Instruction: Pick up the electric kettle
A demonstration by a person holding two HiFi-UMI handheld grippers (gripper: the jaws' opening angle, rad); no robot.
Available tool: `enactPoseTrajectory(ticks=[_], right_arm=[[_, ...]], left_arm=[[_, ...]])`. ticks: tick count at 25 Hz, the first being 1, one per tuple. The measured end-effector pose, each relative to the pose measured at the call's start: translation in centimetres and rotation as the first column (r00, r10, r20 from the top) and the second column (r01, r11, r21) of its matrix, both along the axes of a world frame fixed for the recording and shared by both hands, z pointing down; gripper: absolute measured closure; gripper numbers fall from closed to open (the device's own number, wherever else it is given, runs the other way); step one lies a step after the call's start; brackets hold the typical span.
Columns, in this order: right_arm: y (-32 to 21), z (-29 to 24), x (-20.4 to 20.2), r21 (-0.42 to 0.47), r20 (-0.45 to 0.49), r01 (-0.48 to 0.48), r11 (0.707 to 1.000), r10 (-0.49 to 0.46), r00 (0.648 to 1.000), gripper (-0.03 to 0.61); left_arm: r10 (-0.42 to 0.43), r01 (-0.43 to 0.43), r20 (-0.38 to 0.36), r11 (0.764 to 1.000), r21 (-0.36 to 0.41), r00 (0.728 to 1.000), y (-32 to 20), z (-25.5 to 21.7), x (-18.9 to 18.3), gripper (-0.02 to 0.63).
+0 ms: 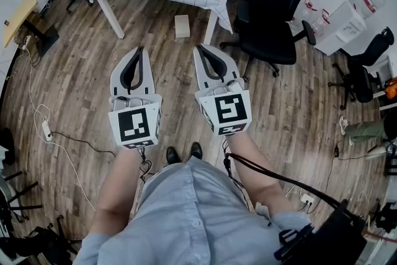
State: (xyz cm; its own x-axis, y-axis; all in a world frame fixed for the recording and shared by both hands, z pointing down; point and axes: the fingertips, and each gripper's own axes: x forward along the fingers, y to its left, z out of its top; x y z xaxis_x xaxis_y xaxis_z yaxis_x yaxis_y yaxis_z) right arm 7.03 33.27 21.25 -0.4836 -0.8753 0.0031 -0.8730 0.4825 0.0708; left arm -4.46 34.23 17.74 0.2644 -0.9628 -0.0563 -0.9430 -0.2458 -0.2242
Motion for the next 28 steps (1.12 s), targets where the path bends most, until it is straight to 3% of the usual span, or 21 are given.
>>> enactPoseTrajectory(ticks=[16,19,28], right_arm=[[-1.5,0.2,1.2,0.007,0.021,0.017,1.000,-0.018,1.000,0.577],[-2.9,0.2,2.3,0.003,0.054,0.028,1.000,-0.028,0.998,0.575],[-6.8,2.4,2.9,-0.015,0.024,0.047,0.999,-0.047,0.999,0.575]], left_arm=[[-0.018,0.018,0.005,1.000,-0.006,1.000,-1.4,0.4,1.1,0.615],[-0.029,0.029,0.007,1.000,-0.007,1.000,-2.6,0.5,2.1,0.615],[-0.056,0.055,-0.006,0.998,-0.034,0.998,-6.2,2.7,2.9,0.615]])
